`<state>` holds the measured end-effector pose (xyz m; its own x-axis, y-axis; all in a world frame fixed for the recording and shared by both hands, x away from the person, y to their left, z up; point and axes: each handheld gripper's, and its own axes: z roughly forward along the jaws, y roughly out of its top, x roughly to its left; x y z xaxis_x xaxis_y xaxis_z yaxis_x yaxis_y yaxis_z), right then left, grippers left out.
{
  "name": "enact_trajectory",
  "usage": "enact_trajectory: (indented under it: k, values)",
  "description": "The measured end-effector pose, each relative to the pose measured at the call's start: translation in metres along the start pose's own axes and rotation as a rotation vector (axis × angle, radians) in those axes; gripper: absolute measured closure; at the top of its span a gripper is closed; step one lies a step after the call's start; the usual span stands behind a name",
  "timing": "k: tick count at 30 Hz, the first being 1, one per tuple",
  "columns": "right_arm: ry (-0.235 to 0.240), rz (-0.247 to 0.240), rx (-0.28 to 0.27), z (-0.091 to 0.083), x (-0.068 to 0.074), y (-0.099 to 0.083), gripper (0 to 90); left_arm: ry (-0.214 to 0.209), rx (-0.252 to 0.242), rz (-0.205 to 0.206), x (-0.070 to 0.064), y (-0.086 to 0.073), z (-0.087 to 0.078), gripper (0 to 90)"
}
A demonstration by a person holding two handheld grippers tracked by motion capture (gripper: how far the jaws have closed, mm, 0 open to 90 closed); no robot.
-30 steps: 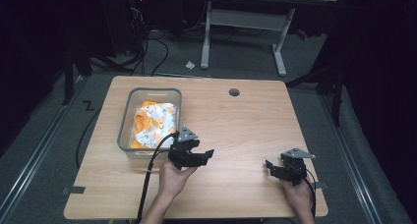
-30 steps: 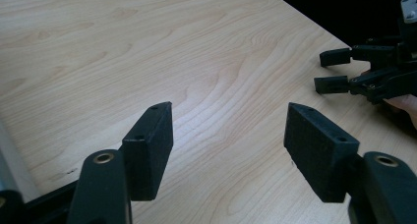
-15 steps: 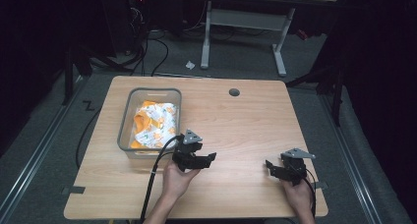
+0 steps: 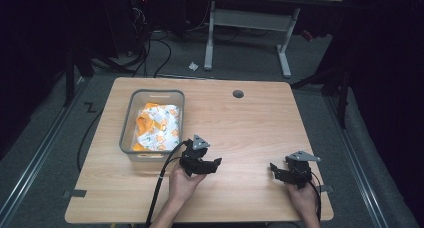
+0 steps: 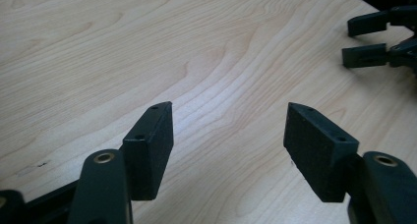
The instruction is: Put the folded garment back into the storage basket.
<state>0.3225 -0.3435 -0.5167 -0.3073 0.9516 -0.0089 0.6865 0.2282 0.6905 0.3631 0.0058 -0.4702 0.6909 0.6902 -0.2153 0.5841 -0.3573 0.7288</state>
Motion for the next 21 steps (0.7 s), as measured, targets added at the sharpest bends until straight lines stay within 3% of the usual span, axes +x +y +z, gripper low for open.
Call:
enact_trajectory:
  k: [10,21]
  values:
    - [0.0,0.001,0.0,0.0,0.0,0.0,29.7,0.029,0.02,0.009,0.0,-0.005,0.01,36.3]
    - [0.0,0.001,0.0,0.0,0.0,0.0,29.7,0.027,0.036,0.005,0.0,-0.007,0.024,36.3]
